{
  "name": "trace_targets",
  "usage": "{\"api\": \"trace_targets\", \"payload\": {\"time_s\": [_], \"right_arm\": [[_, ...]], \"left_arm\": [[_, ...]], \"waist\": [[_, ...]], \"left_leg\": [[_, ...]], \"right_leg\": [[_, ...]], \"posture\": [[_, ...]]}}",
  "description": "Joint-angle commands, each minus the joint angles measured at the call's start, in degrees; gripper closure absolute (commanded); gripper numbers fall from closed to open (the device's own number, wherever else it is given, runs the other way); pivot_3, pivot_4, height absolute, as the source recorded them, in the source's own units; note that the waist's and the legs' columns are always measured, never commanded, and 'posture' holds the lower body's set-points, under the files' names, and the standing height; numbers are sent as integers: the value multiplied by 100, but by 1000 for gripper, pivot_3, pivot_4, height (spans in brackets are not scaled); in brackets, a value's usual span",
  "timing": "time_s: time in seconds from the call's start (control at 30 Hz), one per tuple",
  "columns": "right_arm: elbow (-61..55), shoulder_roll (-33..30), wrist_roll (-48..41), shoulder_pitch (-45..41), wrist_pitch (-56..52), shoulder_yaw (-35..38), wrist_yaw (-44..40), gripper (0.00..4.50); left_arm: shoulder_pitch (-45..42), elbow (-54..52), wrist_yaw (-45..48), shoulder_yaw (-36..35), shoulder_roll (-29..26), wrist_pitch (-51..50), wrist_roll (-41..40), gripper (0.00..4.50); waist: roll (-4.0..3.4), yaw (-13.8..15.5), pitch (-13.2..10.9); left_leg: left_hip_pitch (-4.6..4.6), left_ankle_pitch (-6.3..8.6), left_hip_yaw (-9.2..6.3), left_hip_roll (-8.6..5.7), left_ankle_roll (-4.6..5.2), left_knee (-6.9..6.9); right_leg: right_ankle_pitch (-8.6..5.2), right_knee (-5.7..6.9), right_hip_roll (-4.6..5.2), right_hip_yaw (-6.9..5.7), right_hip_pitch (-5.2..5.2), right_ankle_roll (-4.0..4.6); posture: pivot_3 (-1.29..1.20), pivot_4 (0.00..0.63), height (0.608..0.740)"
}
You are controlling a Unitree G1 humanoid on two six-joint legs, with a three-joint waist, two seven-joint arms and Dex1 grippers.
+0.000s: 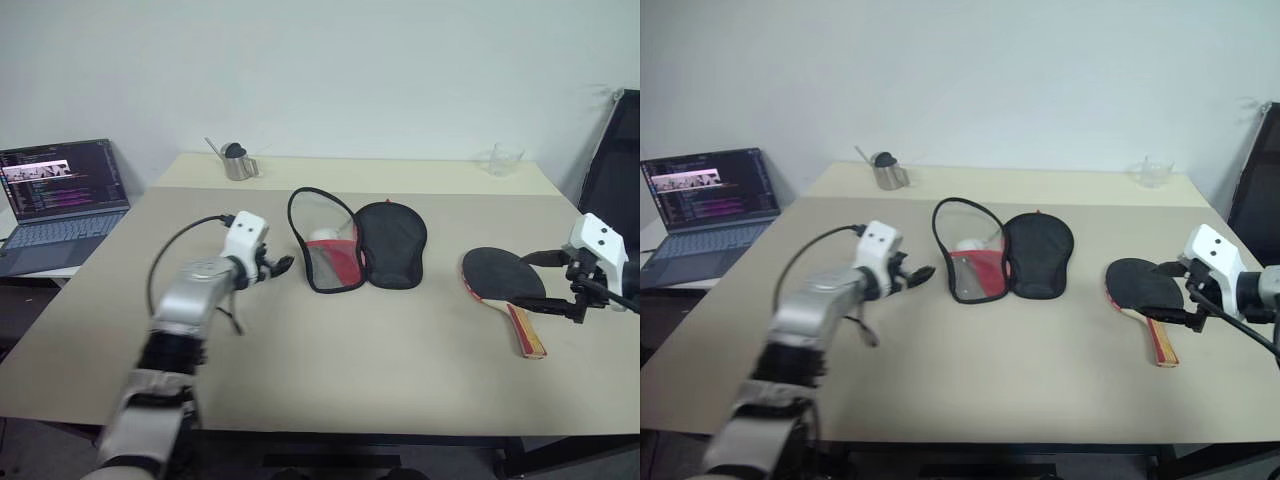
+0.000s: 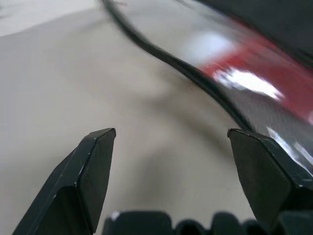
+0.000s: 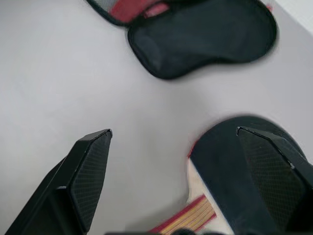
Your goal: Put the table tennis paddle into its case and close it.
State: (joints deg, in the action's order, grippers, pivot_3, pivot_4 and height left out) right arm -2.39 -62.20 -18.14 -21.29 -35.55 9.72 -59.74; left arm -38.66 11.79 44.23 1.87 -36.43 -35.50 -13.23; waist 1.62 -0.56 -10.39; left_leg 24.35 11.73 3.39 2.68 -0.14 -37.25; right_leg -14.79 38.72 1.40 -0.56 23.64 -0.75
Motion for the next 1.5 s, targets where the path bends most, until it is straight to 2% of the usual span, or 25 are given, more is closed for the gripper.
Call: {"api": "trace_targets", "payload": {"time_s": [0.03, 0.13, 0.23, 0.5, 0.8, 1.03, 1.17, 1.27, 1.4, 1.43, 1.5], "right_arm": [[11, 128, 244, -178, -488, -20, 687, 0], [94, 524, 282, -412, -1652, 4, 1510, 0], [-85, 712, 186, -369, -2769, 110, 1950, 0], [-394, 1011, 61, -229, -3927, 583, 2643, 0], [-350, 1832, -47, -362, -4329, 882, 3135, 0], [221, 2306, 158, -530, -3916, 701, 3646, 0], [555, 2468, 360, -623, -3683, 671, 3991, 873], [686, 2512, 414, -681, -3568, 651, 4129, 2005], [782, 2516, 442, -759, -3500, 599, 4183, 3249], [796, 2522, 446, -778, -3479, 597, 4204, 3401], [813, 2526, 452, -802, -3444, 585, 4239, 3406]], "left_arm": [[-111, -705, 1096, -187, -260, 179, -652, 510], [-268, -885, 1900, -272, -447, 364, -1045, 510], [-293, -1027, 2431, -193, -587, 457, -1199, 510], [-262, -725, 2782, -113, -649, 629, -1113, 510], [-388, -499, 2787, 3, -478, 798, -1028, 510], [-461, -471, 2605, -22, -381, 778, -975, 510], [-452, -546, 2570, -46, -391, 749, -986, 465], [-423, -570, 2538, -54, -392, 751, -979, 465], [-389, -622, 2493, -45, -388, 750, -987, 465], [-390, -622, 2481, -43, -391, 750, -984, 465], [-390, -618, 2464, -43, -395, 752, -978, 465]], "waist": [[-1, 61, 1], [-2, 98, 1], [-1, 95, 1], [-2, 44, 1], [-2, 19, 1], [-2, 21, 1], [2, 5, 3], [3, 4, 4], [4, 1, 4], [5, 1, 5], [5, -5, 5]], "left_leg": [[1, -1, -2, 0, -2, 1], [1, -4, -6, -4, 0, 5], [3, -4, -4, -2, 0, 9], [9, -3, -6, 1, 1, 30], [6, -4, -4, 1, 2, 26], [10, -4, -3, 0, 2, 27], [8, -4, -1, 1, 3, 24], [6, -5, 2, 1, 3, 22], [5, -6, 4, 1, 5, 21], [4, -6, 4, 1, 5, 21], [4, -6, 4, 1, 6, 21]], "right_leg": [[-1, 0, 4, 0, 0, 3], [-13, 0, 10, -4, -1, 13], [-7, -2, 6, -2, -1, 9], [-22, 3, -28, -3, 16, 10], [-22, 12, -32, 1, 18, 9], [-22, 12, -32, 3, 21, 8], [-21, 15, -35, 4, 21, 7], [-18, 16, -34, 6, 20, 4], [-16, 16, -34, 7, 19, 1], [-16, 16, -34, 7, 19, 1], [-16, 16, -34, 8, 18, 1]], "posture": [[0, 150, 740], [0, 150, 740], [0, 150, 740], [0, 150, 740], [0, 150, 740], [0, 150, 740], [0, 150, 740], [0, 150, 740], [0, 150, 740], [0, 150, 740], [0, 150, 740]]}}
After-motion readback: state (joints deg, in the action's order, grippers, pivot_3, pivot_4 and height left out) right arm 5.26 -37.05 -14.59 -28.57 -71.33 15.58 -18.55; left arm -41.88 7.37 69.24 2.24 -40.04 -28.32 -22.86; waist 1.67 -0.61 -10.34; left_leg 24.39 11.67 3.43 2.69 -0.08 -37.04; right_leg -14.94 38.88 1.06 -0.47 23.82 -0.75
